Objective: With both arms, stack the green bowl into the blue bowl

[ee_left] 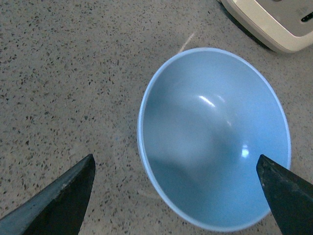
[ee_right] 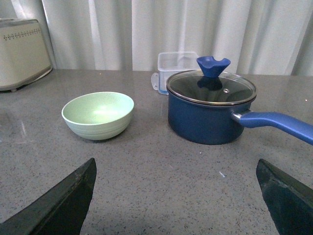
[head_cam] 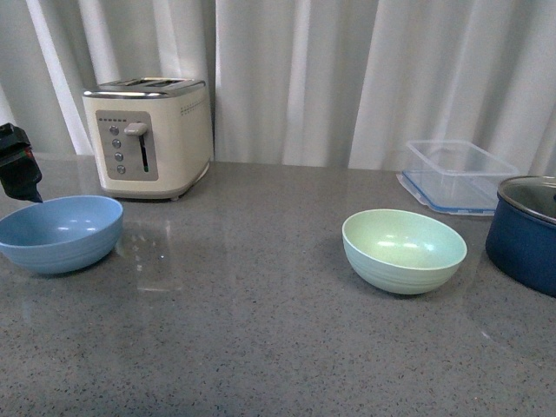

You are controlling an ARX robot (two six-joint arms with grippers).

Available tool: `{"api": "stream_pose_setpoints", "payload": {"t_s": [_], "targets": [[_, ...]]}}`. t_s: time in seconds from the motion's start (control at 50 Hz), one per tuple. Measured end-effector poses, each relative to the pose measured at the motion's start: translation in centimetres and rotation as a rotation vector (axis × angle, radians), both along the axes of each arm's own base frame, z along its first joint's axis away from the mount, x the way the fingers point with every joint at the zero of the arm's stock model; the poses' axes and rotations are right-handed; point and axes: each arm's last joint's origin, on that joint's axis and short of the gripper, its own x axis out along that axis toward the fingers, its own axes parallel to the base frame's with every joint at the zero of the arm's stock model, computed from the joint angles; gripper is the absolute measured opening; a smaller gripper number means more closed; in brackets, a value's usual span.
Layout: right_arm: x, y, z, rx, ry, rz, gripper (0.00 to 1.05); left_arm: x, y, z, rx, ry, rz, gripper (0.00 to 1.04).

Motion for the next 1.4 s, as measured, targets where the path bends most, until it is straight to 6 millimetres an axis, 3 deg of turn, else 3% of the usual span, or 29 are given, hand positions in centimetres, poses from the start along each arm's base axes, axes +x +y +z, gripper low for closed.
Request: {"api": "stream_pose_setpoints", "payload": {"t_s": [0.46,0.64,0.96,1.04,1.24,1.4], "targets": [[0.0,0.0,0.0,0.0,0.0,0.0,0.95,3.3,0.5,-2.6,-0.043,0.076,0.03,0.98],[0.0,0.0,0.0,0.0,0.0,0.0,0.95,4.1,0.4,-2.8,-0.043,0.092,0.031,0.72],[0.0,0.0,0.0,0.0,0.0,0.0,0.95,4.2,0.0,-2.6,-0.051,0.097,0.015,0.13],[0.0,0.0,0.0,0.0,0.0,0.0,0.95,4.2,0.0,-2.5,-0.057,0.093,0.014,0.03],[0.0,0.0,0.0,0.0,0.0,0.0,0.95,3.1,-2.0,-0.1,-0.077,0.033,-0.06,0.04],[0.0,0.0,0.0,0.0,0.0,0.0,0.95,2.3,-5.2,2.4,-0.074,-0.034,-0.145,0.04]]}}
